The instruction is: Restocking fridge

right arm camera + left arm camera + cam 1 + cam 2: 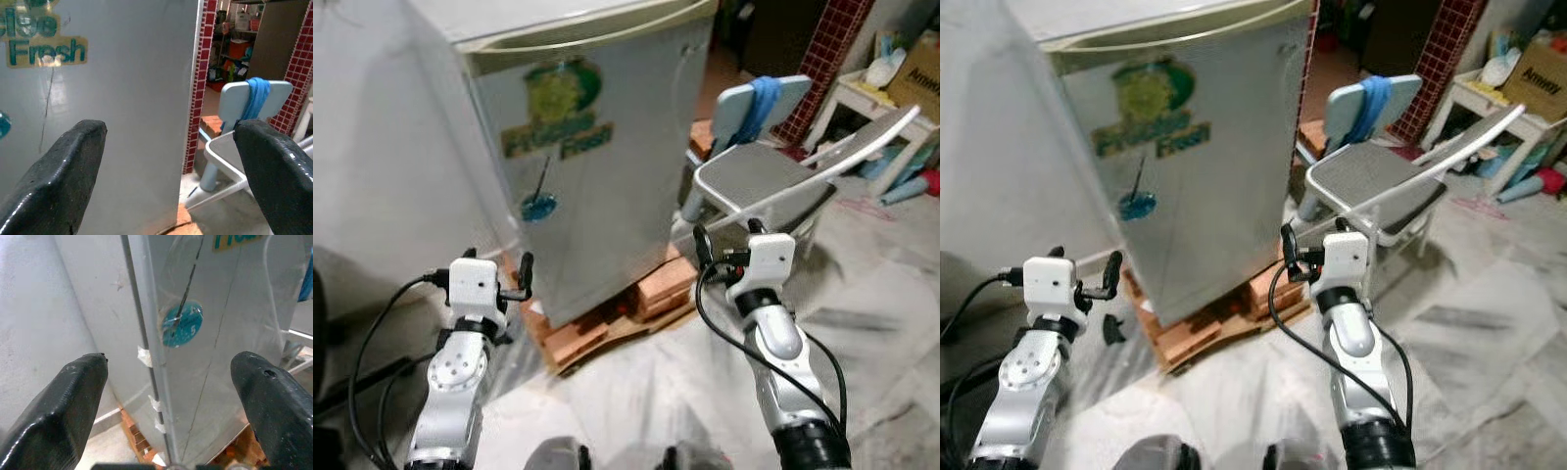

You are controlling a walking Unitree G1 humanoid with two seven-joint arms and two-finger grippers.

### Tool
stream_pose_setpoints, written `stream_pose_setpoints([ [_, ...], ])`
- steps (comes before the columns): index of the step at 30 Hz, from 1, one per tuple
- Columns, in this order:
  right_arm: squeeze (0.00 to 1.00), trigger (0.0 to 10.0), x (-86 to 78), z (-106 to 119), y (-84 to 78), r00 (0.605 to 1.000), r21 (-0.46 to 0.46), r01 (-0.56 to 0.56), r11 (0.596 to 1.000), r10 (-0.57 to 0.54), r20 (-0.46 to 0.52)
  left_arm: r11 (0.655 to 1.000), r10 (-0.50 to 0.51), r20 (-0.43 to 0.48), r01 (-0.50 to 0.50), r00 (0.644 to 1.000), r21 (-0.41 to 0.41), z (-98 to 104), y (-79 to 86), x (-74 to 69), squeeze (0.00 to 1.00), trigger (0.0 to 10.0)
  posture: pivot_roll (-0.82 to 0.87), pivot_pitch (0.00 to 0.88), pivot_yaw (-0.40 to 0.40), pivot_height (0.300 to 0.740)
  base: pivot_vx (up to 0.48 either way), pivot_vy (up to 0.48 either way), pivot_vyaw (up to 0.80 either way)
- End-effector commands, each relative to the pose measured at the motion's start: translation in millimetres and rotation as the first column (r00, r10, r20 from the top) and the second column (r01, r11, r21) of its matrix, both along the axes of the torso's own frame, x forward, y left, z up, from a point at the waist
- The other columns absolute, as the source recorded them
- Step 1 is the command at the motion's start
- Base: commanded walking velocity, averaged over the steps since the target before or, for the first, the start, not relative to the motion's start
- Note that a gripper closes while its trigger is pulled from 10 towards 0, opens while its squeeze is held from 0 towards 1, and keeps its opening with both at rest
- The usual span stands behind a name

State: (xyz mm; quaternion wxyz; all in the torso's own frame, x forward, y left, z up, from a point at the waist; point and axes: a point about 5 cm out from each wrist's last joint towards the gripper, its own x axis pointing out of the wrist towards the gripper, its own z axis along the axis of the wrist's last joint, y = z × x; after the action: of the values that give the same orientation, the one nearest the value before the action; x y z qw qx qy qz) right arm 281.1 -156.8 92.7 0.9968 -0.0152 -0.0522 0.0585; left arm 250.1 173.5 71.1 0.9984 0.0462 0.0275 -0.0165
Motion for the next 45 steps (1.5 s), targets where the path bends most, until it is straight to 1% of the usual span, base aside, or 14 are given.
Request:
stream_pose_setpoints([
  [1, 0.0, 10.0, 0.4, -4.7, -3.1, 1.0, -0.005, 0.015, 1.0, -0.015, -0.021, 1.0, -0.017, -0.007, 0.018, 1.0, 0.015, -1.1, 0.1, -2.0, 0.0, 10.0, 0.07, 0.014, 0.011, 0.74, 0.0, 0.48, 0.0],
  [6, 0.0, 10.0, 3.0, -3.7, 4.2, 1.0, -0.002, 0.001, 1.0, -0.001, -0.014, 0.999, -0.019, -0.01, 0.02, 1.0, 0.028, -1.4, 4.5, -0.1, 0.0, 10.0, 0.08, 0.017, 0.009, 0.74, 0.0, 0.48, 0.0],
  [8, 0.0, 10.0, 3.2, -3.4, 4.9, 1.0, -0.006, -0.003, 1.0, 0.003, -0.014, 0.999, -0.019, -0.008, 0.019, 1.0, 0.031, -1.0, 5.0, 0.7, 0.0, 10.0, 0.08, 0.019, 0.009, 0.74, 0.0, 0.48, 0.0],
  [9, 0.0, 10.0, 3.1, -3.0, 5.6, 1.0, -0.024, -0.01, 1.0, 0.009, -0.01, 0.999, -0.019, -0.007, 0.019, 1.0, 0.031, -0.8, 5.0, 1.0, 0.0, 10.0, 0.08, 0.022, 0.009, 0.74, 0.0, 0.48, 0.0],
  [12, 0.0, 10.0, 3.8, -4.2, 5.4, 1.0, -0.001, -0.006, 1.0, 0.006, -0.018, 0.999, -0.022, -0.006, 0.022, 1.0, 0.032, -0.6, 4.2, 1.5, 0.0, 10.0, 0.08, 0.026, 0.01, 0.74, 0.0, 0.48, 0.0],
  [14, 0.0, 10.0, 4.6, -3.3, 4.8, 1.0, -0.008, -0.005, 1.0, 0.005, -0.014, 0.999, -0.024, -0.004, 0.024, 1.0, 0.032, -0.5, 3.6, 2.2, 0.0, 10.0, 0.08, 0.029, 0.01, 0.74, 0.0, 0.48, 0.0],
  [16, 0.0, 10.0, 5.9, -1.5, 4.0, 1.0, -0.015, -0.004, 1.0, 0.004, -0.008, 0.999, -0.031, 0.005, 0.031, 1.0, 0.03, 0.7, 2.6, 3.3, 0.0, 10.0, 0.08, 0.036, 0.009, 0.74, 0.0, 0.48, -0.8],
  [21, 0.0, 10.0, 8.2, 3.2, 3.7, 1.0, -0.021, 0.005, 1.0, -0.005, 0.007, 0.998, -0.05, 0.031, 0.049, 0.998, 0.042, 5.2, 2.7, 5.6, 0.0, 10.0, 0.08, 0.048, 0.015, 0.74, 0.0, 0.0, -0.8],
  [32, 0.0, 10.0, 7.1, 4.4, 5.1, 1.0, -0.039, -0.006, 0.999, 0.007, 0.014, 0.998, -0.052, 0.04, 0.05, 0.998, 0.031, 7.0, 0.6, 11.2, 0.0, 10.0, 0.07, 0.06, 0.018, 0.74, 0.0, 0.0, -0.8],
  [41, 0.0, 10.0, 6.1, 5.7, 10.3, 1.0, -0.049, -0.017, 0.999, 0.018, 0.024, 0.997, -0.068, 0.042, 0.067, 0.997, 0.027, 6.4, -1.8, 9.1, 0.0, 10.0, 0.07, 0.064, 0.012, 0.74, 0.0, 0.441, -0.8],
  [45, 0.0, 10.0, 3.7, 5.2, 10.2, 0.999, -0.053, -0.023, 0.998, 0.024, 0.023, 0.997, -0.069, 0.042, 0.068, 0.997, 0.025, 5.6, -3.2, 7.4, 0.0, 10.0, 0.06, 0.069, 0.005, 0.74, 0.0, 0.063, -0.78],
])
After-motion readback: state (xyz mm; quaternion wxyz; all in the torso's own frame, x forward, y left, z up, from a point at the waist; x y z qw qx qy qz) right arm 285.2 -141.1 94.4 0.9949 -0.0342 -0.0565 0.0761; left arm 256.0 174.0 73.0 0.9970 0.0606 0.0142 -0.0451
